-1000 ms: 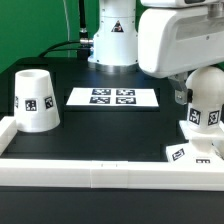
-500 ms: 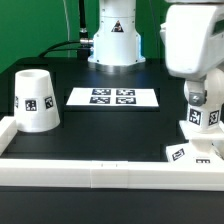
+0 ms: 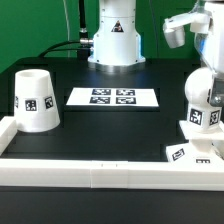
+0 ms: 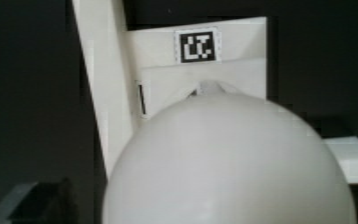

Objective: Assemble lamp

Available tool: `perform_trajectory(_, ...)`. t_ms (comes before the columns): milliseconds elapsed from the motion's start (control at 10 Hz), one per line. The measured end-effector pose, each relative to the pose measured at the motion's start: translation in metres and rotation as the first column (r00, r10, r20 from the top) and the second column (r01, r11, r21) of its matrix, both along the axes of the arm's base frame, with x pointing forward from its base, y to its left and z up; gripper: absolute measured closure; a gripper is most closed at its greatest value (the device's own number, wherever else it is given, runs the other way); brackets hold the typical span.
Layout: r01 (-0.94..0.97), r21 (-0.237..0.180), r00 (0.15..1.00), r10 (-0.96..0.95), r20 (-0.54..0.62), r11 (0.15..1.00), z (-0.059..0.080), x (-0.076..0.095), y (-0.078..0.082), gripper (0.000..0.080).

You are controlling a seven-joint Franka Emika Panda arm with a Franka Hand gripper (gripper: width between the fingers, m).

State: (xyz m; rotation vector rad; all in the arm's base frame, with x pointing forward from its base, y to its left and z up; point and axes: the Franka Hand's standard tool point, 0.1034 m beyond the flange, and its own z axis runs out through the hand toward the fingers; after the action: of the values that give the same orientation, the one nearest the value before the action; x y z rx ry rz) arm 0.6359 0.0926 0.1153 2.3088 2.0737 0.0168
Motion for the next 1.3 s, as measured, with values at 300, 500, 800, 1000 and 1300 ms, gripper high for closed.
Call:
perform_trajectory(300,-0.17,-0.018,0.985,0.17,-0.006,0.985,-0.002,0.0,-0.004,0.0101)
perform_trajectory(500,-0.285,-0.032,0.958,0.285,-0.014,0.958,-0.002,-0.001,-0.006,0.0101)
perform_trajectory(800,-0.317,-0.035,0.948,0.317,-0.02,0.948,-0.005,-0.001,-0.009,0.0191)
perform_trajectory(1000,-0.314,-0.035,0.949,0.314,-0.02,0.949,-0.005,-0.001,-0.009,0.0223)
perform_trajectory(1300,-0.219,-0.029,0.975,0.218,-0.032,0.975,-0.005,-0.003,-0.015,0.0223)
